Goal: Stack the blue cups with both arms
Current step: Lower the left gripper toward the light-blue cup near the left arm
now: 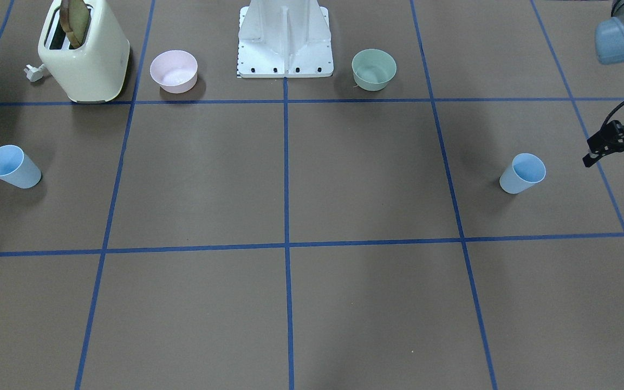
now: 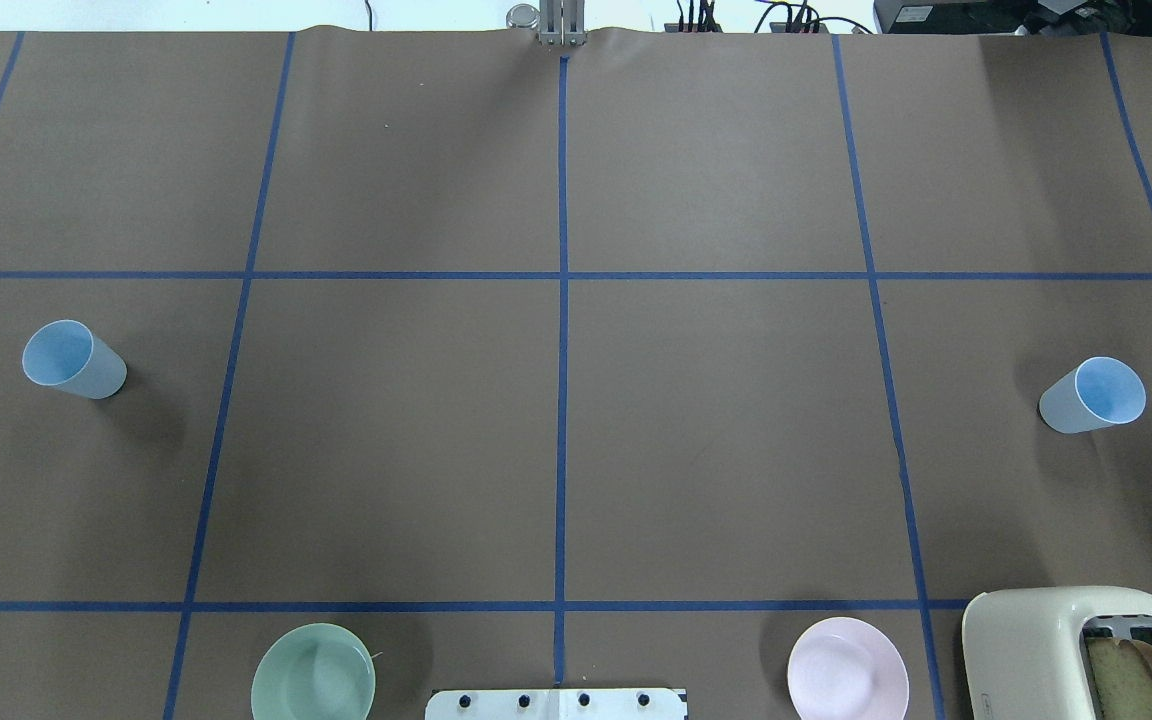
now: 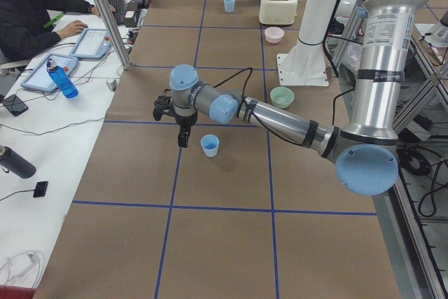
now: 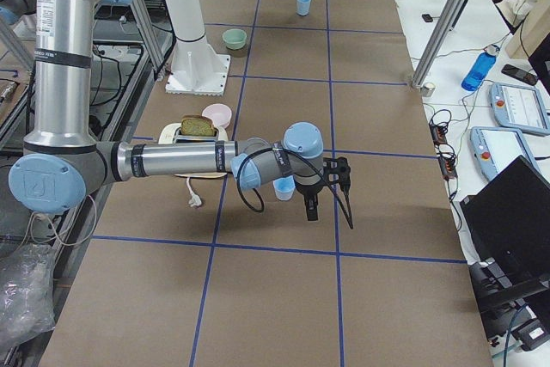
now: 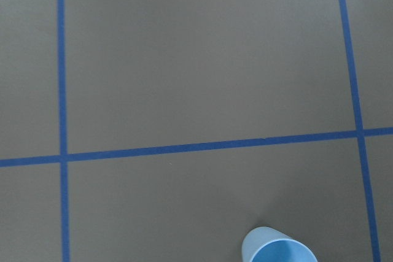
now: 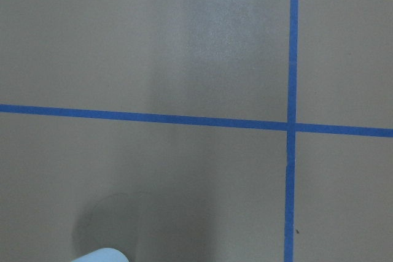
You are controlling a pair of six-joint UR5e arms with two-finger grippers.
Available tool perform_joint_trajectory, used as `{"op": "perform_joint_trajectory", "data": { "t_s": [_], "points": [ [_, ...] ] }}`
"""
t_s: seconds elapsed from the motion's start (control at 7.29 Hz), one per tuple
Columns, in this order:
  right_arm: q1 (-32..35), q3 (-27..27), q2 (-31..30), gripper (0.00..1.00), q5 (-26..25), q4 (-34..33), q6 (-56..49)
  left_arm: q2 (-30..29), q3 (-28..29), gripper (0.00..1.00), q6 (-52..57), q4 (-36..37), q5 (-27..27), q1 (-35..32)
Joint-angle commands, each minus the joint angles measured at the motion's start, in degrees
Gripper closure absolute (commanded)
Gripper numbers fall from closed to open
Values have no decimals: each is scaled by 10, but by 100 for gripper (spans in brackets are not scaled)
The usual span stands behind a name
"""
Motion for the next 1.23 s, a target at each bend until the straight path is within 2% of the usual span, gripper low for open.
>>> {"op": "perform_joint_trajectory", "data": {
  "t_s": [0.0, 0.55, 1.1],
  "points": [
    [-13, 3, -9, 0, 1, 18, 28, 27, 46, 3, -50, -122, 0, 33],
    [-29, 39, -61, 0, 3, 36, 37, 54, 55, 3, -96, -189, 36, 78],
    [-33, 47, -77, 0, 2, 49, 37, 57, 55, 3, -115, -193, 63, 115]
  ]
}}
